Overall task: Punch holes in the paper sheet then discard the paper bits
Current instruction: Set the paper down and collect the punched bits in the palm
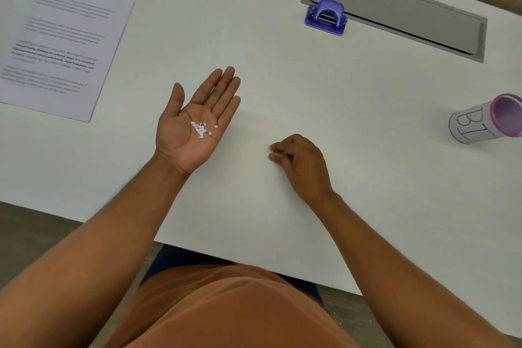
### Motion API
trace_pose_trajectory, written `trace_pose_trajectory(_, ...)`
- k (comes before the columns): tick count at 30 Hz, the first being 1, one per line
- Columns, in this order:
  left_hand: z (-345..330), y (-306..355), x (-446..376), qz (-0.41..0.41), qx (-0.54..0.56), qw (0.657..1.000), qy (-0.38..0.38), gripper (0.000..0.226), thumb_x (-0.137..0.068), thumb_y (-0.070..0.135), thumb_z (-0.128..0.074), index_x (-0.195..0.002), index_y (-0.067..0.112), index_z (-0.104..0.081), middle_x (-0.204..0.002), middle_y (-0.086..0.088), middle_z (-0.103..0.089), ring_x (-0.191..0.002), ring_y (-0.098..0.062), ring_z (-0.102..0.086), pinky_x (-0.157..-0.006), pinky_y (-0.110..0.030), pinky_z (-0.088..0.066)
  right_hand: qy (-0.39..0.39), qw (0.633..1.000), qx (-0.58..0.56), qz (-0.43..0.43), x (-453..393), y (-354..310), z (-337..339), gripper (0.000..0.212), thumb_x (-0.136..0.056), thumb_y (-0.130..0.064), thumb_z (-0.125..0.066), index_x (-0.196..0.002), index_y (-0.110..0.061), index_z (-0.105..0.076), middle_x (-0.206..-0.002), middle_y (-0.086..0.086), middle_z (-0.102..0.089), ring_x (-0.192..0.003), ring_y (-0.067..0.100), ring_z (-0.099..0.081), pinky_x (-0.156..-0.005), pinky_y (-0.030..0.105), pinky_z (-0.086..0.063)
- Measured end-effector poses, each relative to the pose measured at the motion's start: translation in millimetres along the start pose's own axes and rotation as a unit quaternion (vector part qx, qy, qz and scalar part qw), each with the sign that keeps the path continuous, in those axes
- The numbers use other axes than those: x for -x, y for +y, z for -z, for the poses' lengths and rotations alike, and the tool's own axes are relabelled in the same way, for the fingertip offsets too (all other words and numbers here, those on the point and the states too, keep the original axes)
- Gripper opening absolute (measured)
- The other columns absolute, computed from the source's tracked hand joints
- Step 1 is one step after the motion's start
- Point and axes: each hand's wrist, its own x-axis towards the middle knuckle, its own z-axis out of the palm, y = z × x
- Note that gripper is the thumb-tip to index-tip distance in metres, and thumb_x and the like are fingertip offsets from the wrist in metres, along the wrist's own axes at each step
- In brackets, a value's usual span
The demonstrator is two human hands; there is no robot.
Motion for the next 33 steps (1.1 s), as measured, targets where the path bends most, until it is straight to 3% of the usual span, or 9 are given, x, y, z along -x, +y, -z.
trace_pose_trajectory(5, -2.7, -31.9, 9.7, -0.055, 0.022, 0.998, 0.016, 0.068, -0.117, 0.049, -0.030, -0.158, -0.004, -0.044, -0.168, -0.021, -0.041, -0.161, -0.034, -0.032, -0.134, -0.047, -0.020, -0.025, 0.994, 0.052, 0.092, -9.6, 4.4, 7.8, 0.015, -0.098, -0.024, -0.072, -0.108, -0.018, -0.081, -0.097, -0.003, -0.069, -0.092, 0.019, -0.067, -0.080, 0.039, -0.055)
trace_pose_trajectory(8, -2.9, -42.2, 13.1, -0.075, 0.017, 0.997, 0.021, 0.068, -0.117, 0.049, -0.029, -0.157, -0.004, -0.045, -0.169, -0.020, -0.040, -0.161, -0.034, -0.031, -0.134, -0.047, -0.020, -0.032, 0.991, 0.067, 0.115, -11.4, 4.6, 10.0, 0.014, -0.098, -0.024, -0.071, -0.107, -0.018, -0.081, -0.097, -0.004, -0.069, -0.091, 0.020, -0.066, -0.077, 0.038, -0.054)
trace_pose_trajectory(22, -1.7, -39.9, -4.6, -0.018, -0.010, 1.000, -0.004, 0.068, -0.117, 0.050, -0.031, -0.158, -0.003, -0.044, -0.168, -0.019, -0.042, -0.158, -0.034, -0.038, -0.134, -0.046, -0.022, 0.005, 0.961, 0.206, 0.187, -15.6, 2.3, -12.0, 0.005, -0.097, -0.007, -0.066, -0.095, -0.008, -0.070, -0.092, 0.006, -0.064, -0.075, 0.028, -0.060, -0.059, 0.042, -0.052)
trace_pose_trajectory(25, -5.4, -43.1, -12.7, 0.009, -0.020, 1.000, -0.006, 0.068, -0.117, 0.050, -0.031, -0.158, -0.002, -0.045, -0.168, -0.019, -0.043, -0.157, -0.035, -0.040, -0.133, -0.047, -0.026, 0.002, 0.975, 0.179, 0.129, -12.8, -2.2, -16.5, 0.007, -0.098, -0.005, -0.062, -0.095, -0.008, -0.067, -0.094, 0.006, -0.063, -0.080, 0.025, -0.059, -0.067, 0.043, -0.052)
trace_pose_trajectory(28, -18.9, -55.0, -22.3, 0.032, -0.035, 0.999, -0.019, 0.069, -0.116, 0.051, -0.031, -0.157, -0.003, -0.047, -0.167, -0.019, -0.044, -0.157, -0.034, -0.041, -0.132, -0.047, -0.027, 0.030, 0.999, 0.000, -0.022, -0.4, -12.3, -3.6, 0.014, -0.101, -0.004, -0.056, -0.093, -0.010, -0.065, -0.095, -0.001, -0.063, -0.086, 0.013, -0.060, -0.078, 0.031, -0.052)
trace_pose_trajectory(30, -30.9, -70.7, -27.6, 0.051, -0.038, 0.998, -0.028, 0.069, -0.116, 0.051, -0.031, -0.156, -0.003, -0.049, -0.167, -0.019, -0.045, -0.156, -0.034, -0.042, -0.131, -0.047, -0.030, 0.086, 0.981, -0.130, -0.118, 13.1, -17.4, 16.4, 0.015, -0.102, -0.008, -0.056, -0.093, -0.014, -0.067, -0.093, -0.009, -0.066, -0.085, 0.004, -0.061, -0.077, 0.017, -0.049)
trace_pose_trajectory(33, -50.8, -101.9, -39.2, 0.087, -0.036, 0.995, -0.041, 0.069, -0.116, 0.052, -0.031, -0.155, -0.002, -0.051, -0.165, -0.019, -0.047, -0.154, -0.034, -0.045, -0.128, -0.047, -0.034, 0.144, 0.932, -0.253, -0.217, 33.4, -16.6, 59.6, 0.015, -0.102, -0.025, -0.061, -0.090, -0.022, -0.068, -0.069, -0.016, -0.061, -0.059, 0.002, -0.052, -0.056, 0.011, -0.042)
